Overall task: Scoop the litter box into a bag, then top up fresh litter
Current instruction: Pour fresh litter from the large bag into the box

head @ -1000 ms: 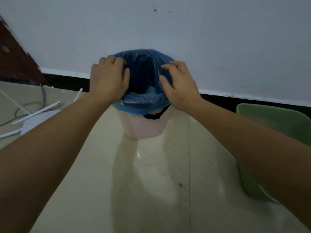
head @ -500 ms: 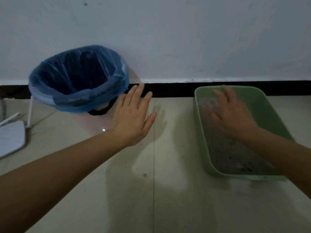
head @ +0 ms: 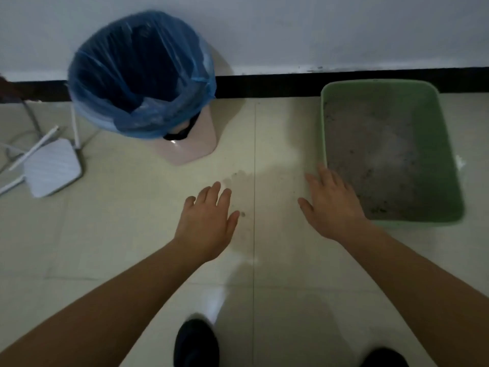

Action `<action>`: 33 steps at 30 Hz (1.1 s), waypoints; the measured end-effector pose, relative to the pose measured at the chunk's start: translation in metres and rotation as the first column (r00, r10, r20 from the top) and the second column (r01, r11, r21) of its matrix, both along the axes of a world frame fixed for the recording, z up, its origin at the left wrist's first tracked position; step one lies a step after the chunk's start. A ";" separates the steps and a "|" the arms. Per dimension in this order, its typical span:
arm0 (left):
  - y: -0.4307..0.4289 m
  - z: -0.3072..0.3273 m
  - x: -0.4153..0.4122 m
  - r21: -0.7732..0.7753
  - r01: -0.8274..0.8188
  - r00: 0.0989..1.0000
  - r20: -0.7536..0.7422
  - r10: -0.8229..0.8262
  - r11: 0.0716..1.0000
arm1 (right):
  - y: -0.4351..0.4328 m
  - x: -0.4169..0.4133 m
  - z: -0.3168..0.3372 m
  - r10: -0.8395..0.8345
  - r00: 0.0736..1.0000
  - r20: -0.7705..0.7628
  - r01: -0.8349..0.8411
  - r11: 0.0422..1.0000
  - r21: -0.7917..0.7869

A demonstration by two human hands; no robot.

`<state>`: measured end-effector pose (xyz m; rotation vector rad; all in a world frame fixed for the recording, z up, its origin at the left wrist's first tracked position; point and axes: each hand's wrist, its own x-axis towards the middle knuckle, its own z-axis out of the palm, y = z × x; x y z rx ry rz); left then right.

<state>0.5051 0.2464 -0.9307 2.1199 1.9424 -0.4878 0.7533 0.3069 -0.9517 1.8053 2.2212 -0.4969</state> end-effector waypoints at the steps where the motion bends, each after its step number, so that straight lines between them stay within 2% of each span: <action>1: -0.007 0.026 -0.006 -0.011 -0.008 1.000 0.006 0.008 1.000 | -0.004 -0.003 0.024 0.003 1.000 0.002 -0.003 1.000 -0.004; 6: 0.009 0.213 -0.045 0.032 -0.054 0.998 -0.019 0.055 0.998 | 0.014 -0.025 0.202 0.073 0.997 0.007 -0.073 0.997 0.038; 12: 0.060 0.520 -0.104 0.359 -0.134 0.986 -0.040 0.159 0.924 | 0.080 -0.087 0.509 0.269 0.962 -0.046 -0.249 0.932 0.262; 15: 0.049 0.671 -0.131 0.505 -0.214 0.962 -0.039 0.270 0.836 | 0.102 -0.124 0.658 0.373 0.922 -0.099 -0.292 0.843 0.452; 19: -0.021 0.817 -0.155 0.667 -0.404 0.885 0.113 0.451 0.626 | 0.090 -0.181 0.810 0.454 0.864 -0.216 -0.274 0.785 0.555; 22: -0.089 0.878 -0.179 0.743 -0.430 0.841 0.123 0.527 0.512 | 0.053 -0.231 0.874 0.539 0.801 -0.260 -0.303 0.741 0.600; 24: -0.130 0.903 -0.203 0.764 -0.444 0.806 0.112 0.581 0.468 | 0.021 -0.270 0.900 0.583 0.755 -0.301 -0.316 0.725 0.612; 28: -0.219 0.933 -0.264 0.746 -0.554 0.694 0.169 0.700 0.369 | -0.052 -0.367 0.931 0.662 0.664 -0.348 -0.340 0.682 0.648; 31: -0.307 0.949 -0.322 0.759 -0.566 0.622 0.137 0.771 0.322 | -0.113 -0.460 0.944 0.714 0.582 -0.389 -0.376 0.660 0.650; 33: -0.369 0.952 -0.364 0.761 -0.592 0.530 0.119 0.839 0.266 | -0.161 -0.522 0.946 0.754 0.515 -0.407 -0.420 0.636 0.647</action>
